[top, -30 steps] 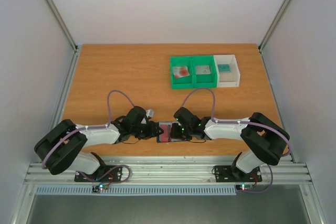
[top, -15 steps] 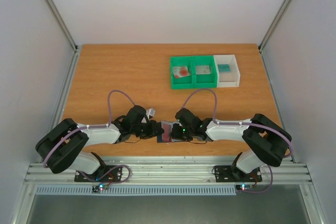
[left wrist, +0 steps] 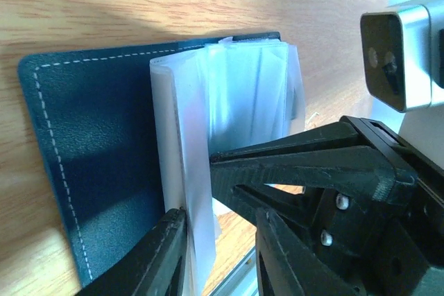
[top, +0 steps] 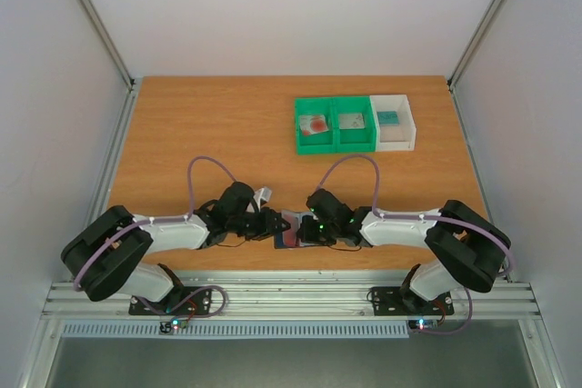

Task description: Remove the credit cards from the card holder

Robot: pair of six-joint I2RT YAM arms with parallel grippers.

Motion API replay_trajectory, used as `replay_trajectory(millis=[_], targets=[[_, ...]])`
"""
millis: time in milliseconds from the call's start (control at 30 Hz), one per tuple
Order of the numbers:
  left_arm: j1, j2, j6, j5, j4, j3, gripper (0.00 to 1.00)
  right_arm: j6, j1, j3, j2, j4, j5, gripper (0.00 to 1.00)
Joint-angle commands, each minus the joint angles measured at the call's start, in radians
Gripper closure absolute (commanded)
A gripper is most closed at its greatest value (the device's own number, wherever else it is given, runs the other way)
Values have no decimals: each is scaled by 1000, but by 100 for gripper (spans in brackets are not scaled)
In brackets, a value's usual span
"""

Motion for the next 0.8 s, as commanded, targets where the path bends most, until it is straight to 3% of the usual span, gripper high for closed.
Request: replay_trajectory(millis=[0, 133, 500, 767], targets=[[-15, -44, 14, -16, -20, 44, 71, -6, 9, -14, -16, -17, 27, 92], [-33, -79, 47, -55, -109, 76, 73, -4, 9, -20, -18, -12, 28, 92], [-61, -37, 50, -68, -111, 97, 75, 0, 9, -25, -44, -14, 39, 93], [-57, -58, 84, -157, -228, 112, 64, -10, 9, -16, -35, -27, 41, 93]])
